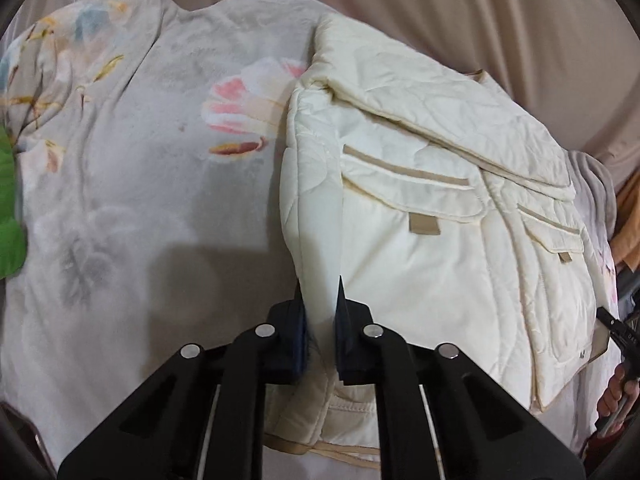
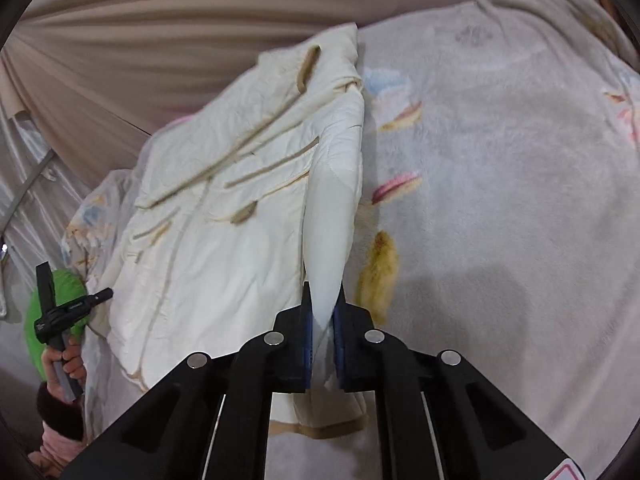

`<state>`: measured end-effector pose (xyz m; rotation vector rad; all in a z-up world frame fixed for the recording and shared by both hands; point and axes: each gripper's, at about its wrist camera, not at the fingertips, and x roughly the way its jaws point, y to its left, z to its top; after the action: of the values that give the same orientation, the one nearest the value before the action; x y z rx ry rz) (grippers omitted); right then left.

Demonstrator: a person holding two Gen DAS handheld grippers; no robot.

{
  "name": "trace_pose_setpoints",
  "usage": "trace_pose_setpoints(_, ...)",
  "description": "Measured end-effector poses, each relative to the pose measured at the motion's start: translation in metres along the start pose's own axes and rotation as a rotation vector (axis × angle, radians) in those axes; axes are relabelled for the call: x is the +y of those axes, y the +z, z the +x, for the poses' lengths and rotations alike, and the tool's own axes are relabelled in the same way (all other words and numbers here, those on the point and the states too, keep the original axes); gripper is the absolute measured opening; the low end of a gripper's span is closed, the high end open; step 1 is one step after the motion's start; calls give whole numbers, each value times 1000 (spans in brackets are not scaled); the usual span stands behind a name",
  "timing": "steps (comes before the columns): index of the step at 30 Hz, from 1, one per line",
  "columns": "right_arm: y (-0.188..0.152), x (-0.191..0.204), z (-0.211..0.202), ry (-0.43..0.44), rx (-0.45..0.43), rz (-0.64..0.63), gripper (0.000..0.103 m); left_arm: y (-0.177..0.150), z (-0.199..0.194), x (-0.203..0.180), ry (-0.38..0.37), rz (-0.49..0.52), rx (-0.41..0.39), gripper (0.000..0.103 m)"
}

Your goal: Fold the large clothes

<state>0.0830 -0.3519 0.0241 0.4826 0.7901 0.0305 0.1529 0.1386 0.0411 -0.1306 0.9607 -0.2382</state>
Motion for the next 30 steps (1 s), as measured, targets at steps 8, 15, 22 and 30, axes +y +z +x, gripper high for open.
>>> trace_pose_setpoints(8, -97, -13, -72, -65, 108, -53, 9, -107, -62, 16, -84, 44, 178, 11)
trace_pose_setpoints(15, -116, -32, -95, -150, 148, -22, 27, -97, -128, 28, -67, 20, 14, 15)
trace_pose_setpoints(22, -7, 32, -94, -109, -86, -175, 37, 10, -130, -29, -27, 145, -259, 54)
trace_pose_setpoints(30, 113, 161, 50, 92, -58, -313, 43, 139, -1, -64, 11, 82, -265, 58)
